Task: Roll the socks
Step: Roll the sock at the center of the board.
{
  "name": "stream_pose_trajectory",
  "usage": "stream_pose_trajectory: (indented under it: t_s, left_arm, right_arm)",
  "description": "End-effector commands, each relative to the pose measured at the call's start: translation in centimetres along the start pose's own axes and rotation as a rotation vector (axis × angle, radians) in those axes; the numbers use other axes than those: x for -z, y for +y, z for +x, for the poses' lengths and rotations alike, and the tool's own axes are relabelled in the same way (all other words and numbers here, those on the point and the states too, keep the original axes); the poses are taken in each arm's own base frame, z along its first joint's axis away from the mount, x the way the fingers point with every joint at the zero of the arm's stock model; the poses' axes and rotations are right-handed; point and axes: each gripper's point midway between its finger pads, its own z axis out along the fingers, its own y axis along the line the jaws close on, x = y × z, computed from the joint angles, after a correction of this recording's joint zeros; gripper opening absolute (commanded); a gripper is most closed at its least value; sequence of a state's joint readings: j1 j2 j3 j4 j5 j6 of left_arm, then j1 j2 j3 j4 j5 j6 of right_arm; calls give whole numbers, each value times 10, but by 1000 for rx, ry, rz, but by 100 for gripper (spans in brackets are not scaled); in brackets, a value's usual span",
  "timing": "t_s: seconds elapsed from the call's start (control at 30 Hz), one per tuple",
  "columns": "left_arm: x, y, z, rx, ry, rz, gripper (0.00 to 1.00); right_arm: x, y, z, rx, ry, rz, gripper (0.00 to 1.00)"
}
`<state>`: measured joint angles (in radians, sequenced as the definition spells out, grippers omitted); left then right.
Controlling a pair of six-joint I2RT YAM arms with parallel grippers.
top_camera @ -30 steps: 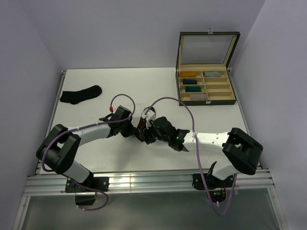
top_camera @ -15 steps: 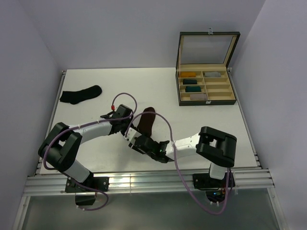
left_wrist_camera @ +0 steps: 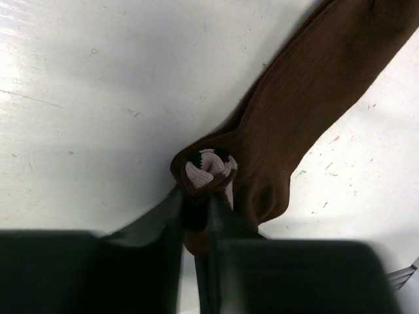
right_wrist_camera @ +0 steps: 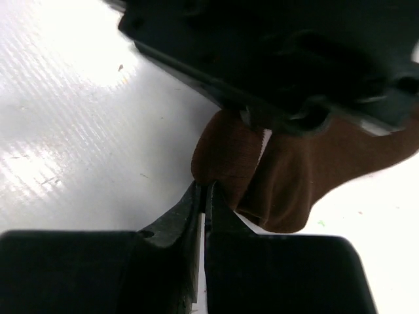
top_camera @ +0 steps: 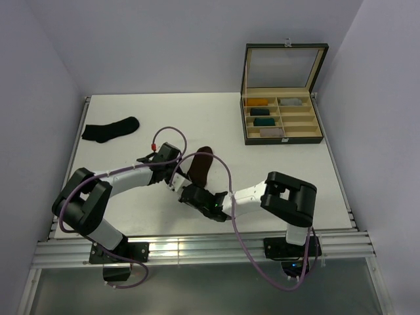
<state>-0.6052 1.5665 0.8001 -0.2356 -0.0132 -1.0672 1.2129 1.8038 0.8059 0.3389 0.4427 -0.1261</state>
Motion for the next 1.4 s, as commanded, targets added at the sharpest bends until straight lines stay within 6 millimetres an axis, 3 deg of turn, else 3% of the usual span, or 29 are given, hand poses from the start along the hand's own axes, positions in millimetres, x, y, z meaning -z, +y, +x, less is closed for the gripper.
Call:
stream_pose_trajectory:
  t_s: [0.0,0.1,0.13,0.2,0.23,0.33,0.37,0.43,0.47,0.7,0.93,1.27,1.37]
  left_arm:
    - [7,3,7,0,14,15,29]
    - [11,1,6,23,-1,40,43]
    - [11,4,7,37,-2,41,46]
    - [16,0,4,50,-18,69,58]
    - [16,5,1,63,-45,54,60]
    - [22,6,-4,94,-84,79,70]
    - [27,4,-7,106,-101,96,72]
    - [29,7,-8,134,-123,110,78]
    - [33,5,-9,141,-134,132,79]
    - [35,2,-5,160,-135,194,80]
    - [28,-6,-5,177,-120,219,79]
    - [8,1,-7,187,-121,144,70]
    - [4,8,-6,194,-123,112,62]
  right_arm:
    - [7,10,-6,-123,5,-139,0]
    - [15,7,-12,-242,0,-246,0]
    - [14,-3,-11,-294,3,-253,0]
    - [21,-1,-15,-347,-8,-352,0]
    - [19,-10,-13,-395,-4,-360,0]
    - [24,-5,-17,-475,-2,-494,0]
    - [23,-13,-18,-511,-6,-516,0]
    - [27,-4,-22,-576,-10,-644,0]
    - [24,-12,-21,-614,-4,-661,0]
    - [18,-5,-12,-747,81,-854,0]
    - [8,-15,-11,-778,101,-872,0]
    - [2,-22,-14,-776,120,-863,0]
    - [1,-23,-15,-777,121,-862,0]
